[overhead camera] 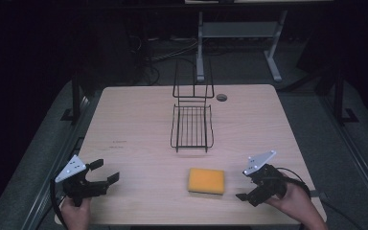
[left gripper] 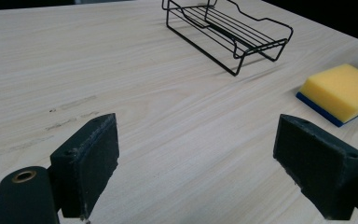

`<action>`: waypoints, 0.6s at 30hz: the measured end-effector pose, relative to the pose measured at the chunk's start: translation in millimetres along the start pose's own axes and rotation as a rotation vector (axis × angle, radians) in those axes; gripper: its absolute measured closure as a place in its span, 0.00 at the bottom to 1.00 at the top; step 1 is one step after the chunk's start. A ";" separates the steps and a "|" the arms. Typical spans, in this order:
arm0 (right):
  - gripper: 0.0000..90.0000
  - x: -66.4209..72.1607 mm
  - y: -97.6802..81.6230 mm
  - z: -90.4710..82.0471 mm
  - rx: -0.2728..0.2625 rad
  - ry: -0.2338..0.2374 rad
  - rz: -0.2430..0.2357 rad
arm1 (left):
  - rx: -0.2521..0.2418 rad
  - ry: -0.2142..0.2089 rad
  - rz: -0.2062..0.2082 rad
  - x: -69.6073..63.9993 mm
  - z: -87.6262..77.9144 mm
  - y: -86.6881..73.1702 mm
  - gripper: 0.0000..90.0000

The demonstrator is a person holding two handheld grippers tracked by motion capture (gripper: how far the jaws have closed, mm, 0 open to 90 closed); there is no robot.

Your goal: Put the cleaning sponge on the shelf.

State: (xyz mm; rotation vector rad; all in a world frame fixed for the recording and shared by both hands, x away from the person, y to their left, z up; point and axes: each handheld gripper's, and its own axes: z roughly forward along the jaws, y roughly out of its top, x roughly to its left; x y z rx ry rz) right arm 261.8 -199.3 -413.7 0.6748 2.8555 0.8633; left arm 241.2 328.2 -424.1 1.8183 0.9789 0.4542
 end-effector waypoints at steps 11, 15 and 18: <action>0.19 -0.4 19.6 5.2 0.020 0.038 -0.049 | 0.000 0.001 0.000 0.5 -0.2 0.0 0.15; 0.19 -0.9 25.7 8.2 0.029 0.054 -0.065 | 0.001 0.002 0.001 0.5 -0.5 0.2 0.15; 0.19 -1.0 29.4 9.4 0.034 0.062 -0.071 | -0.002 0.001 -0.001 0.8 -1.1 0.2 0.15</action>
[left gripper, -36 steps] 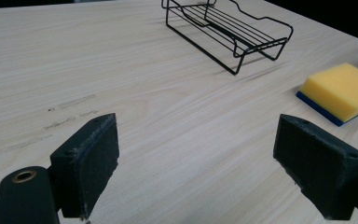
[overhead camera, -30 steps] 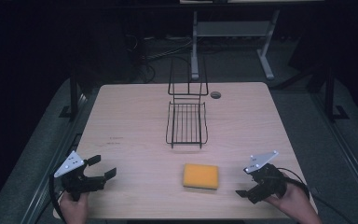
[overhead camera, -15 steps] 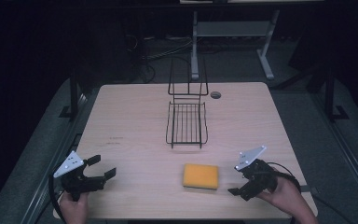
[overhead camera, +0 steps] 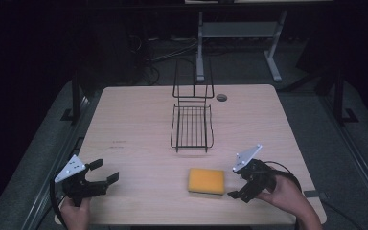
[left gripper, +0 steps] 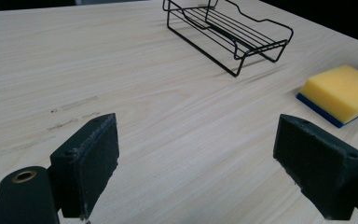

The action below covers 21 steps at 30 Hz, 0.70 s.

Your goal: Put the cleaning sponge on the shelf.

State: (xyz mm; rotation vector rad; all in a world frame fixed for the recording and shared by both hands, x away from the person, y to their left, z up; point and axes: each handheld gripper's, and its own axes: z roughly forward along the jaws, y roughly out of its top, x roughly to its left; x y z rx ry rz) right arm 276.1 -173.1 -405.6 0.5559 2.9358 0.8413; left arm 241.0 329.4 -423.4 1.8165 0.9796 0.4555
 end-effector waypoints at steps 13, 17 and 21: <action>0.19 -1.5 26.4 8.3 0.033 0.032 -0.052 | -0.005 -0.001 -0.001 0.3 -0.5 0.6 0.15; 0.19 -2.9 33.3 10.8 0.036 0.045 -0.064 | -0.005 -0.002 -0.003 0.3 -0.1 0.6 0.15; 0.19 -4.7 38.9 15.7 0.048 0.056 -0.073 | -0.006 -0.002 -0.001 0.2 -0.3 0.8 0.15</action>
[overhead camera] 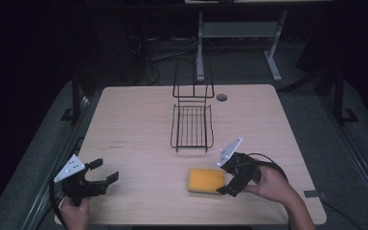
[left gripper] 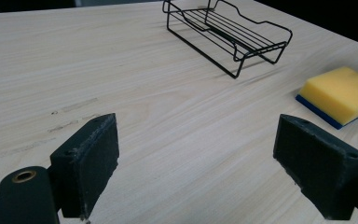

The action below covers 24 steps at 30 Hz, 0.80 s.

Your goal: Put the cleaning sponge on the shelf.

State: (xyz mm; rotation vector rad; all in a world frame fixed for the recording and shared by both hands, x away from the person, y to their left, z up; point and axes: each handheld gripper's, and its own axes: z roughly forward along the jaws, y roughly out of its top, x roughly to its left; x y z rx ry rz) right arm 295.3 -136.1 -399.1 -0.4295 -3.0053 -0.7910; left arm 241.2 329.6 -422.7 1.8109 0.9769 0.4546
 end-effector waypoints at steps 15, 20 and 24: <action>0.19 -7.9 17.2 16.2 0.035 0.028 -0.032 | 0.000 0.001 0.000 0.8 -1.2 -0.1 0.15; 0.19 -9.6 21.3 21.3 0.047 0.036 -0.037 | 0.000 0.000 -0.001 0.8 -1.0 -0.2 0.15; 0.19 -10.7 22.1 24.0 0.054 0.039 -0.039 | -0.001 0.000 -0.003 0.2 -0.5 0.0 0.15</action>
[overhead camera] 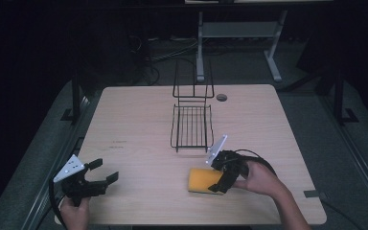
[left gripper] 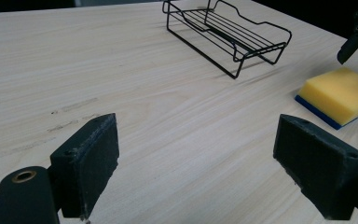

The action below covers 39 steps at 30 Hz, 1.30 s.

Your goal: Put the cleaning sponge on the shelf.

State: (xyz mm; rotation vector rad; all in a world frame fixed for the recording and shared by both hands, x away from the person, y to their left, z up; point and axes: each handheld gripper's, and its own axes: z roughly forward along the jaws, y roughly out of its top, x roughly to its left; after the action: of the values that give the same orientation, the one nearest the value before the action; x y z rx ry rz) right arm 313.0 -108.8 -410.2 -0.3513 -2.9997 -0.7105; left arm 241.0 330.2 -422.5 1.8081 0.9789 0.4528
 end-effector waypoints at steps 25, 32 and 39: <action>0.18 -3.8 15.6 12.0 0.050 0.013 -0.036 | -0.002 -0.003 0.003 0.0 -0.4 0.2 0.15; 0.18 -6.1 16.4 16.5 0.057 0.018 -0.040 | -0.003 -0.003 0.001 0.2 -0.1 0.2 0.15; 0.18 -7.1 17.0 19.4 0.064 0.024 -0.039 | -0.003 -0.003 0.002 0.4 -0.5 0.3 0.15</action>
State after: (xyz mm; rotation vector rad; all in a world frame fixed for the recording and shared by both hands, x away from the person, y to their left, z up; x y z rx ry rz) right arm 324.0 -86.8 -420.7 -0.2801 -3.0058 -0.6148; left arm 241.0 330.7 -422.0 1.8062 0.9738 0.4520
